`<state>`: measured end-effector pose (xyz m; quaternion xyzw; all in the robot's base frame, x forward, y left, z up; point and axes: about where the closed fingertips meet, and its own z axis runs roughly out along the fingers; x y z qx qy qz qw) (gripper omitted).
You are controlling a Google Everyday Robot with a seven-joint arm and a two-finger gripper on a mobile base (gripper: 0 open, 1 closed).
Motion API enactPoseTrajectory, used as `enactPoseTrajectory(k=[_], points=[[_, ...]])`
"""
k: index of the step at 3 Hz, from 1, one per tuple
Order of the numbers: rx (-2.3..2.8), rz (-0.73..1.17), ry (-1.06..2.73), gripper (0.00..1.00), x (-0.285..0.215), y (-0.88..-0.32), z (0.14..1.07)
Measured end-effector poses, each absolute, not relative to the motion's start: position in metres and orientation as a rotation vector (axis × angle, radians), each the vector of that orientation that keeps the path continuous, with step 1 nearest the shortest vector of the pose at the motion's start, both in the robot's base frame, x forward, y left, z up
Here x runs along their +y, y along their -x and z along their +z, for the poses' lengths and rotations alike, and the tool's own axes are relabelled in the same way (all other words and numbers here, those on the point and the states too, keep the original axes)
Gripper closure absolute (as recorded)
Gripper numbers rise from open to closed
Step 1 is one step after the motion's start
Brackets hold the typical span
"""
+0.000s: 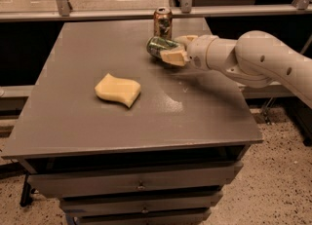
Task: Move green can near orange can
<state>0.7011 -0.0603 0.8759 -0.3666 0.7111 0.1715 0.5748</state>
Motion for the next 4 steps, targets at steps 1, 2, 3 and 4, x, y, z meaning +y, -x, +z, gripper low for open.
enactPoseTrajectory(k=[1,2,3,4], points=[[1.668,0.426,0.867,0.82,-0.0547,-0.704,0.8698],[1.667,0.44,0.877,0.57,-0.0499,-0.7078,0.8669],[1.666,0.442,0.885,0.35,-0.048,-0.7108,0.8664],[1.66,0.435,0.893,0.11,-0.0489,-0.7134,0.867]])
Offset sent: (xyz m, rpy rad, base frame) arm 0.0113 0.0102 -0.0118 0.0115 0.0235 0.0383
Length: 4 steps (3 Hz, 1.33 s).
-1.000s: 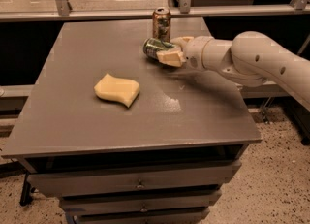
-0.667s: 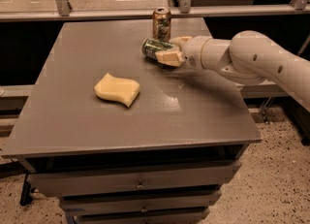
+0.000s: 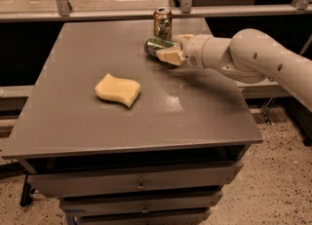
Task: Move green can near orange can
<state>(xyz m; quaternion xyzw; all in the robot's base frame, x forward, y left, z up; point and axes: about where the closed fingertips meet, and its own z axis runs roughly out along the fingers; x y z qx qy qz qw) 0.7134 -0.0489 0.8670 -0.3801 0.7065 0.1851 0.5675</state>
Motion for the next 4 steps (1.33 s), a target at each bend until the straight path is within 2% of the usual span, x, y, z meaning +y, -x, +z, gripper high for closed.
enactPoseTrajectory(k=[1,3,4], points=[[1.655,0.425,0.897,0.0,-0.054,-0.714,0.867],[1.639,0.409,0.901,0.0,-0.068,-0.705,0.879],[1.604,0.386,0.906,0.0,-0.1,-0.686,0.912]])
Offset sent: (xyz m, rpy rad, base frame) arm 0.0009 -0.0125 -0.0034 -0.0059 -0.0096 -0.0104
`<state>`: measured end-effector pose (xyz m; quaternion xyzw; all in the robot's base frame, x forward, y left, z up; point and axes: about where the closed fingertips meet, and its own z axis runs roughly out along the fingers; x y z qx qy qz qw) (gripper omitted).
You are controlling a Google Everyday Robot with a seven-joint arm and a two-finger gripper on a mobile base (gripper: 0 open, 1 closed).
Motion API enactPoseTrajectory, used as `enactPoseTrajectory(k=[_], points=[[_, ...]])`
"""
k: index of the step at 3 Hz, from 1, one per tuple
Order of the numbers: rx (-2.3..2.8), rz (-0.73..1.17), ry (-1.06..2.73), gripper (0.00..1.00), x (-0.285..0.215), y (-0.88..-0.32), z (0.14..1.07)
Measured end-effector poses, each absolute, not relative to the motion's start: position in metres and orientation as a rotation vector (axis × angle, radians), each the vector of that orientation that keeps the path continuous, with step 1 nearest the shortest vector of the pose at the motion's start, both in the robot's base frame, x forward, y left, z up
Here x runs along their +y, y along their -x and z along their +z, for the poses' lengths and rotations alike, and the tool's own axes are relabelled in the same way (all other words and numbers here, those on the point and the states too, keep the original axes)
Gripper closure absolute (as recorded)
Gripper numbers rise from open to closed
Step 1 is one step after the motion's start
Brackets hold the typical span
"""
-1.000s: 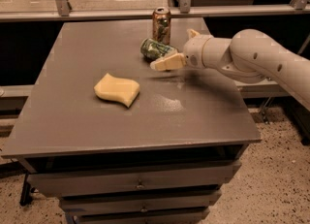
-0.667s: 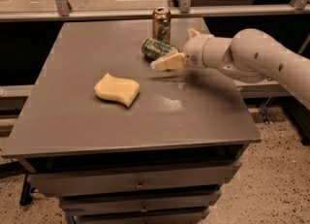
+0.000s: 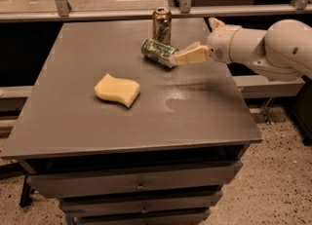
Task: Move green can near orange can
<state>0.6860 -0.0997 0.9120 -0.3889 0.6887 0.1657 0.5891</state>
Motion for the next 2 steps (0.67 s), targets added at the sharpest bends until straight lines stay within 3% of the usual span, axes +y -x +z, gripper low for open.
enactPoseTrajectory(k=[1,2], points=[[1.543,0.405,0.936,0.0,-0.1297,-0.6587,0.9538],[1.536,0.441,0.973,0.0,-0.1222,-0.6499,0.9532]])
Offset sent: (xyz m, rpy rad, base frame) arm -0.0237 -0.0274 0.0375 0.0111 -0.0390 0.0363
